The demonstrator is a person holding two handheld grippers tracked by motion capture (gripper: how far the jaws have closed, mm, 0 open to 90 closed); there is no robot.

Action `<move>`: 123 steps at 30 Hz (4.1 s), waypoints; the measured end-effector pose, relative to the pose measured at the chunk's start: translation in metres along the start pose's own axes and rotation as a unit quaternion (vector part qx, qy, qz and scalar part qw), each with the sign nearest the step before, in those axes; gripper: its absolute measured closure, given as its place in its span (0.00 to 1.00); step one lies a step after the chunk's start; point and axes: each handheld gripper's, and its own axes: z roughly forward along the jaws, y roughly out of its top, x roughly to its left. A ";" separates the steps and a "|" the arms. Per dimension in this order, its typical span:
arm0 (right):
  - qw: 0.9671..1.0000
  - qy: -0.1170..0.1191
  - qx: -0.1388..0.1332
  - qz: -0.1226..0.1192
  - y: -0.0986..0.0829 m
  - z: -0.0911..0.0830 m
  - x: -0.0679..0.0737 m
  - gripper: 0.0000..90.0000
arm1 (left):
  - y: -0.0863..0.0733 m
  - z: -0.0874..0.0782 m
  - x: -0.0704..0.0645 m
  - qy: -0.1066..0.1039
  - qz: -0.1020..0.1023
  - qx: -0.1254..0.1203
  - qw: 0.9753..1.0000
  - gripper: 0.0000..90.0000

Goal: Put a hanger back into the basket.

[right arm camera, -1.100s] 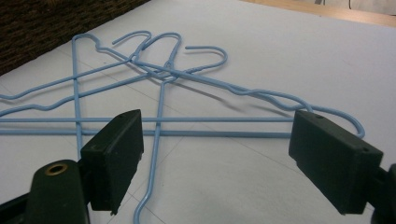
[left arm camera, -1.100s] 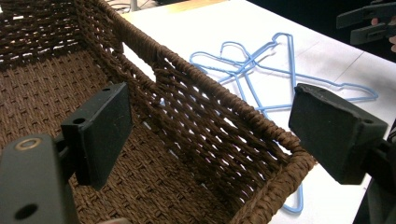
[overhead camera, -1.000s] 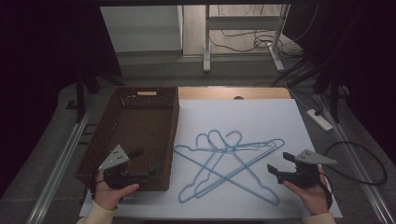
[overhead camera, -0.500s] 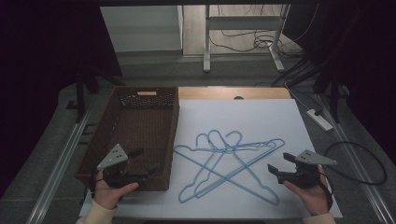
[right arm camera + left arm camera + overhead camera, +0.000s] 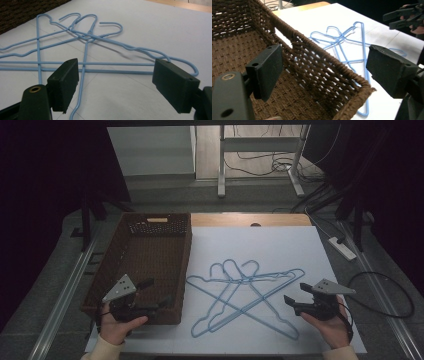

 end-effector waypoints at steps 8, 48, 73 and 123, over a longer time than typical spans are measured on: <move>1.000 0.001 0.003 -0.003 0.006 0.002 0.007 0.25 | 0.001 -0.004 -0.002 0.001 0.002 -0.007 1.000 0.17; 0.997 0.047 0.062 -0.019 0.077 0.073 0.043 0.29 | 0.002 0.004 -0.006 0.000 0.008 0.006 1.000 0.18; 0.983 0.058 0.174 -0.022 0.112 0.167 0.062 0.34 | 0.001 0.004 -0.004 -0.001 0.007 0.010 1.000 0.18; 0.974 0.040 0.219 0.035 0.126 0.197 0.087 0.96 | 0.000 0.004 -0.005 0.002 0.004 0.007 1.000 0.18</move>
